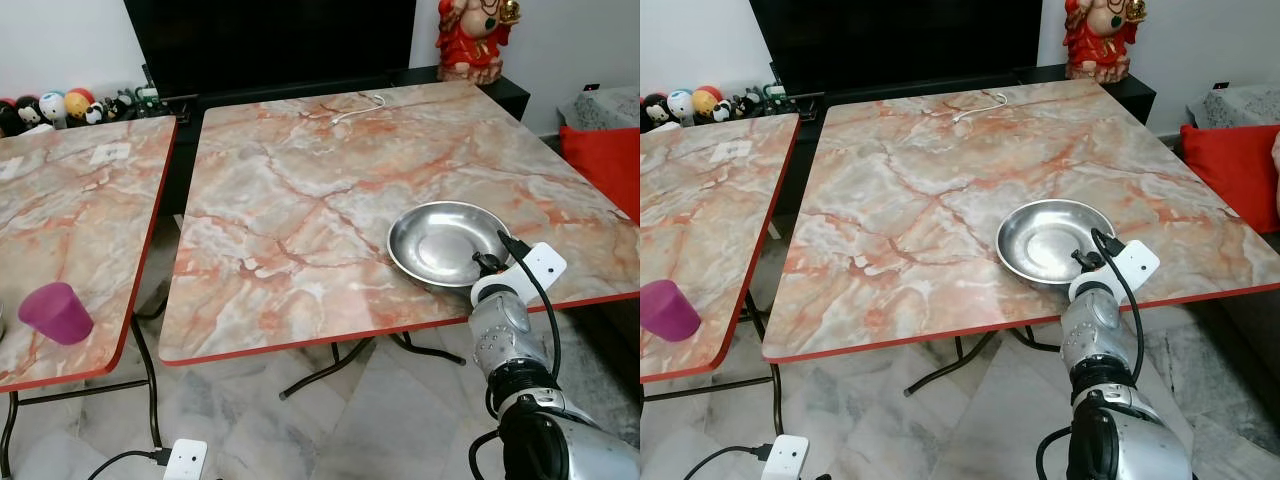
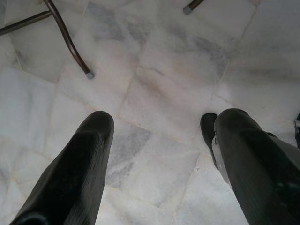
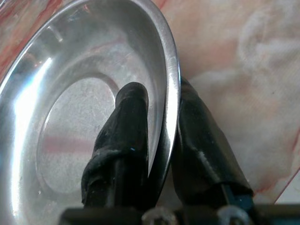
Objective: Setting the table
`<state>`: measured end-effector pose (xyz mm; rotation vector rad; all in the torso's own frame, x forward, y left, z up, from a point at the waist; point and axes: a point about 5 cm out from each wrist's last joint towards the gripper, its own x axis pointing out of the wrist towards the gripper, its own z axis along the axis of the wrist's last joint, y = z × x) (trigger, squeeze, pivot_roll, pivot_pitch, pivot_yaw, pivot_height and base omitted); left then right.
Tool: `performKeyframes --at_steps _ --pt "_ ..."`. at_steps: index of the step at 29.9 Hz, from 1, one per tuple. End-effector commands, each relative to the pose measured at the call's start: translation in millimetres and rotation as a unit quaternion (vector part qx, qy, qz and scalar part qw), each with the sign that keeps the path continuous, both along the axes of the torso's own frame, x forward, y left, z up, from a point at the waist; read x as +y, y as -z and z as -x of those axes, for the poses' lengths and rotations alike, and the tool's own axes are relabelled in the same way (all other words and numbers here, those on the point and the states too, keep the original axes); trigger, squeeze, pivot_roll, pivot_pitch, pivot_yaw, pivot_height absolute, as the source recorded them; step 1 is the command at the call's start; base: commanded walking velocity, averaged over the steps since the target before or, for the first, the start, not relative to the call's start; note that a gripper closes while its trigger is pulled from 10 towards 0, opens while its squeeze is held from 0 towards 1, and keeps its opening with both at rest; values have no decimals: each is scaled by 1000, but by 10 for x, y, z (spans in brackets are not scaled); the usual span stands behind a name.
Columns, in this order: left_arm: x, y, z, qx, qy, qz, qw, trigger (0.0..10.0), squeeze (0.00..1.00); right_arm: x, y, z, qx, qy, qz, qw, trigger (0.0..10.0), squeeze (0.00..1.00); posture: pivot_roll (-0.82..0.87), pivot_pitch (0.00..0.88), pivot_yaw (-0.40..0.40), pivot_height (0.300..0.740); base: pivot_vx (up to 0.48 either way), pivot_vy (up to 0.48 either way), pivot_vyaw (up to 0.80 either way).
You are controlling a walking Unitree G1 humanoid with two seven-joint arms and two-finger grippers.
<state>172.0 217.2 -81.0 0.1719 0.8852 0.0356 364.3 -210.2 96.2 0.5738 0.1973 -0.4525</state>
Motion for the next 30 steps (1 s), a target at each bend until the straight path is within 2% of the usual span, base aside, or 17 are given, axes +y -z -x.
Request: performKeyframes --at_steps 1,6,7,9,10,13,14,15,16,17,19,20,21,30 --pt "30 7 29 5 3 -5 1000 10000 0 18 -17 -16 -1 6 -4 1000 10000 722 -77 35 63 732 0 0 0" --pt "32 11 41 6 1 -5 1000 10000 0 40 -4 -17 1 0 -5 1000 10000 725 -75 38 63 732 0 0 0" --pt "33 11 40 6 1 -5 1000 10000 0 52 -8 -21 1 -1 -4 1000 10000 686 -74 38 62 732 0 0 0" --pt "34 11 40 6 1 -5 1000 10000 0 56 -11 -23 0 -2 -3 1000 10000 686 -74 38 62 732 0 0 0" --pt "35 10 38 6 0 -5 1000 10000 0 62 -13 -24 0 -1 -2 1000 10000 722 -74 38 62 732 0 0 0" --pt "35 8 35 5 0 -5 1000 10000 0 65 -12 -22 0 1 -1 1000 10000 725 -75 36 62 732 0 0 0" --pt "31 8 31 5 0 -4 1000 10000 0 65 -8 -18 0 3 0 1000 10000 1000 -75 35 61 732 0 0 0" --pt "29 7 29 5 0 -4 1000 10000 0 65 -7 -16 0 3 1 1000 10000 1000 -75 35 61 732 0 0 0" --pt "28 7 28 4 0 -4 1000 10000 0 63 -7 -14 0 5 4 1000 10000 969 -75 35 61 732 0 0 0" --pt "27 6 26 4 0 -4 1000 10000 0 64 -7 -11 0 6 7 1000 10000 859 -78 34 61 732 0 0 0" --pt "24 7 25 4 0 -3 1000 10000 0 75 -6 -9 0 5 8 1000 10000 576 -79 34 61 732 0 0 0" --pt "22 7 25 4 0 -3 1000 10000 0 84 -4 -7 1 4 12 1000 10000 337 -80 34 61 732 0 0 0" --pt "19 7 24 5 0 -2 1000 10000 0 99 2 -3 3 3 17 1000 10000 0 -81 33 61 732 0 0 0" --pt "-3 11 19 5 0 1 1000 10000 0 115 34 23 14 16 22 1000 10000 0 -84 32 56 732 0 0 0"
